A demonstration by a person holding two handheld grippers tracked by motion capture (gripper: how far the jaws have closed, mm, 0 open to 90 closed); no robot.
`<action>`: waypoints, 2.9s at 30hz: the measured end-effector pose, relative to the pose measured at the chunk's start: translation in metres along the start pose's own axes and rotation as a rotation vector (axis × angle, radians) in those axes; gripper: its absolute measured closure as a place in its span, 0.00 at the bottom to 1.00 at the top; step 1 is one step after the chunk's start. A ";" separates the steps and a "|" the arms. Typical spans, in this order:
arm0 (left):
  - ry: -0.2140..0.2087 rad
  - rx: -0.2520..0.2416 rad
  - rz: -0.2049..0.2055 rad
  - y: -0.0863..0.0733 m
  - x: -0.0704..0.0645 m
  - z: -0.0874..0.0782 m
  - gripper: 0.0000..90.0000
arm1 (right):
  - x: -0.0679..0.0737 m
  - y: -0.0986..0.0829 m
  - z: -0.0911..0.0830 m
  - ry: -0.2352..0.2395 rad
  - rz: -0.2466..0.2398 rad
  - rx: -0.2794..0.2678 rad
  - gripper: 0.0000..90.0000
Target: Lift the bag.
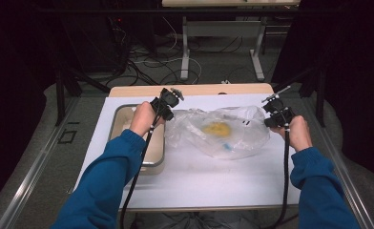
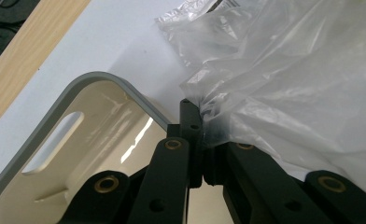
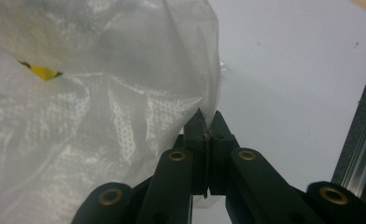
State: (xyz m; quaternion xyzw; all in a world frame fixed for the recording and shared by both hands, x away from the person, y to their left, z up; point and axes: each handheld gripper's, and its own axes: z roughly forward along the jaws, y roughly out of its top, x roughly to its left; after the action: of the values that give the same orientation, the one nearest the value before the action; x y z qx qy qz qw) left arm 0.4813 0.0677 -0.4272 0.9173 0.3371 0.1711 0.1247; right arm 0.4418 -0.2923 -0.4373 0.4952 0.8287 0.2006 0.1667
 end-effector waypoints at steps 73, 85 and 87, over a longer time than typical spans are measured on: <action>-0.034 -0.320 -0.168 -0.122 0.033 -0.077 0.05 | 0.008 -0.054 -0.070 0.218 -0.040 -0.149 0.14; -0.066 -0.349 -0.192 -0.155 0.025 -0.079 0.01 | 0.007 -0.064 -0.066 0.215 -0.039 -0.144 0.13; -0.055 -0.348 -0.200 -0.162 0.025 -0.079 0.01 | 0.007 -0.067 -0.068 0.229 -0.045 -0.165 0.12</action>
State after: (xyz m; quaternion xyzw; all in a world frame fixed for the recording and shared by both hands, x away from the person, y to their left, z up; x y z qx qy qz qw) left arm 0.3746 0.2136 -0.4054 0.8483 0.3882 0.1885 0.3069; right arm 0.3563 -0.3262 -0.4126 0.4349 0.8339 0.3195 0.1159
